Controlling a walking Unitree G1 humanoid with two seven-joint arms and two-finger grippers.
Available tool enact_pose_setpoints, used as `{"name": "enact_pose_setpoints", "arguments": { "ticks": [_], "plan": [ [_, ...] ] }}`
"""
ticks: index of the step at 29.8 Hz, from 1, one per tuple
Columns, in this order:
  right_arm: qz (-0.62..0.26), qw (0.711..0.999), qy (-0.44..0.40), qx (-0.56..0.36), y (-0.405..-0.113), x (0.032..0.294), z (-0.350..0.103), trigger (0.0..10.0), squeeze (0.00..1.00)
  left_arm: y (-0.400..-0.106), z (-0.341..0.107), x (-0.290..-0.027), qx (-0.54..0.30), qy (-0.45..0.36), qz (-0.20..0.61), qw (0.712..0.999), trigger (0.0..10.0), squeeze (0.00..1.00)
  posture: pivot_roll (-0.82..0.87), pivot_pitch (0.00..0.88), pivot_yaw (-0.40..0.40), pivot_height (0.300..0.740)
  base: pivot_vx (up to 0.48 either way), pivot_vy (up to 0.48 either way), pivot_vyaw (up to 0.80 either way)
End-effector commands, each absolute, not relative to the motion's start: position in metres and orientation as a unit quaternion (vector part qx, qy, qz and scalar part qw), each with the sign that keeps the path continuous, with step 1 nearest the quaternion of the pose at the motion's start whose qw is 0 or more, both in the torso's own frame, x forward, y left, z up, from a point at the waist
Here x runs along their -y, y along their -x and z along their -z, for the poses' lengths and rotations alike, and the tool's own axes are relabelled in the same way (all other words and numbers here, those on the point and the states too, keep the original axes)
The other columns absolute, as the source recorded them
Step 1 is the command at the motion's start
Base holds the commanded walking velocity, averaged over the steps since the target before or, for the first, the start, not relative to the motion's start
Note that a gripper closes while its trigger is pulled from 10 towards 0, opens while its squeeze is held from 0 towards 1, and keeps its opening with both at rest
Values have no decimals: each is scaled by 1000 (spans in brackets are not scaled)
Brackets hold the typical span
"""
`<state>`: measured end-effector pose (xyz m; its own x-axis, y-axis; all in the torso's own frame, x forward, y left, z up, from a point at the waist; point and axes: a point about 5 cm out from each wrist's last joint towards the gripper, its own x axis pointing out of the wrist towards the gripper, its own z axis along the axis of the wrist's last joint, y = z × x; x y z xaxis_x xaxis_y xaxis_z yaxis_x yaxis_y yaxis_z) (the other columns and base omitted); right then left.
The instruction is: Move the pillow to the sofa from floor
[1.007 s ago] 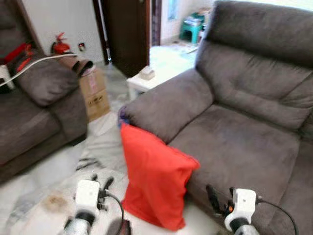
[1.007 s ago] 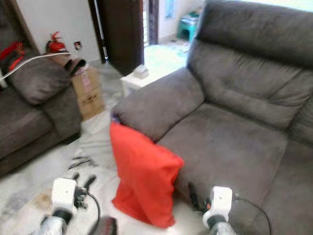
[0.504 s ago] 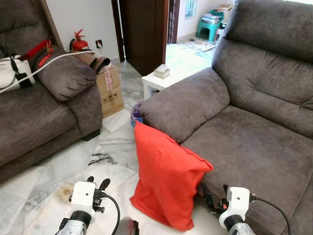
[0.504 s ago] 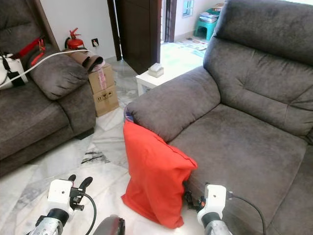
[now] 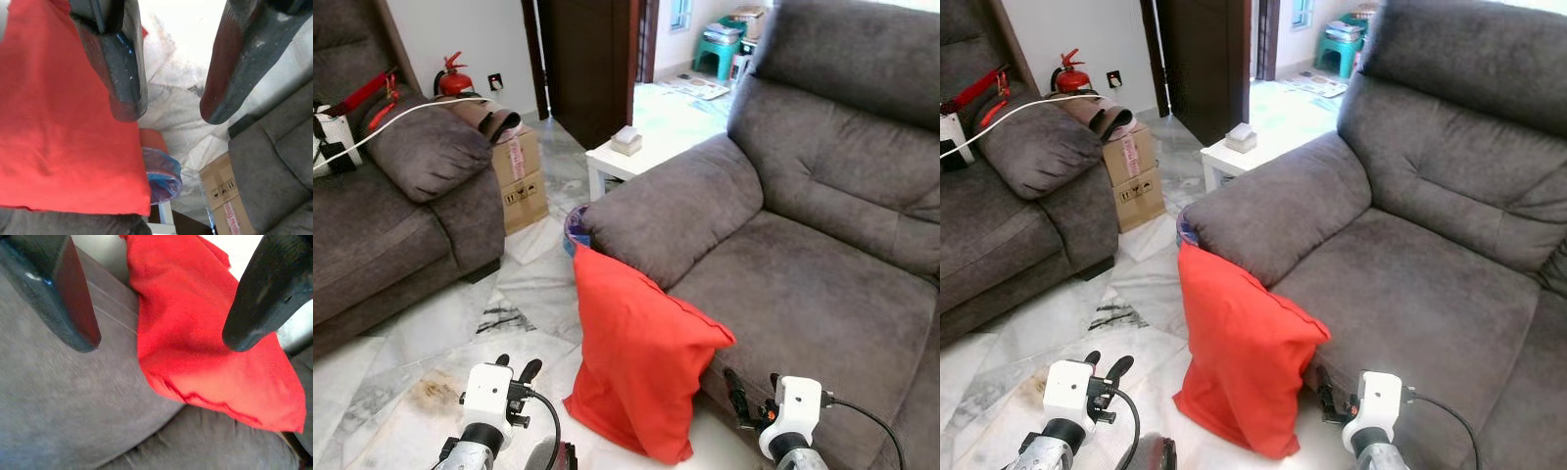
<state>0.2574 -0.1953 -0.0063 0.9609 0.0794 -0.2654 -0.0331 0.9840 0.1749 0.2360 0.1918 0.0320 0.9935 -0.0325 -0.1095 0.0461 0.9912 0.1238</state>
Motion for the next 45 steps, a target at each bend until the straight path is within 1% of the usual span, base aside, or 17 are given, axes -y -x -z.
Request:
{"name": "enact_pose_setpoints", "arguments": {
  "ticks": [1,8,11,15,21,26,31,34,37,38,40,42,44,45],
  "plan": [
    [-19,985,-82,-152,-251,200,12,10000,0,-238,-35,-190,-50,-57,25,997,10000,0,16,57,20,620,412,0,0],
    [-10,984,-86,-154,-252,201,13,10000,0,-240,-36,-188,-47,-55,26,997,10000,0,23,51,19,620,434,0,0],
    [-5,985,-90,-149,-256,202,9,10000,0,-241,-37,-189,-43,-58,21,997,10000,0,26,57,16,620,366,0,0],
    [-15,987,-76,-142,-261,202,5,10000,0,-238,-35,-191,-48,-61,19,997,10000,0,29,61,14,620,0,0,0],
    [-29,987,-79,-138,-265,203,2,10000,0,-229,-24,-198,-68,-67,4,995,10000,0,39,68,5,620,0,0,621],
    [-21,988,-75,-136,-265,210,0,10000,0,-219,-18,-199,-79,-77,2,994,10000,0,45,75,3,620,0,0,800],
    [-7,989,-69,-133,-267,224,-5,10000,0,-214,-11,-199,-91,-87,4,992,10000,0,42,79,4,620,0,0,800],
    [0,989,-71,-130,-270,229,-7,10000,0,-214,-10,-199,-93,-88,4,992,10000,0,40,79,3,620,0,0,140],
    [-13,988,-68,-136,-272,229,-8,10000,0,-214,-10,-199,-93,-89,4,992,10000,0,45,80,1,620,0,0,0],
    [-23,988,-75,-136,-272,229,-9,10000,1000,-214,-10,-199,-92,-91,6,992,10000,0,49,79,0,620,0,0,0],
    [-35,987,-68,-140,-272,229,-9,10000,1000,-214,-10,-198,-92,-92,8,991,10000,0,60,78,-2,620,0,0,0],
    [-63,986,-40,-152,-270,231,-8,10000,1000,-214,-11,-198,-89,-94,9,992,10000,0,63,79,-4,620,0,0,0],
    [-63,984,-31,-163,-268,241,-8,10000,1000,-214,-12,-198,-86,-97,12,992,10000,0,60,80,-4,620,0,0,0],
    [-58,983,-32,-170,-267,250,-10,10000,1000,-215,-12,-198,-85,-98,13,991,10000,0,58,80,-4,620,0,0,0]
  ]
}}
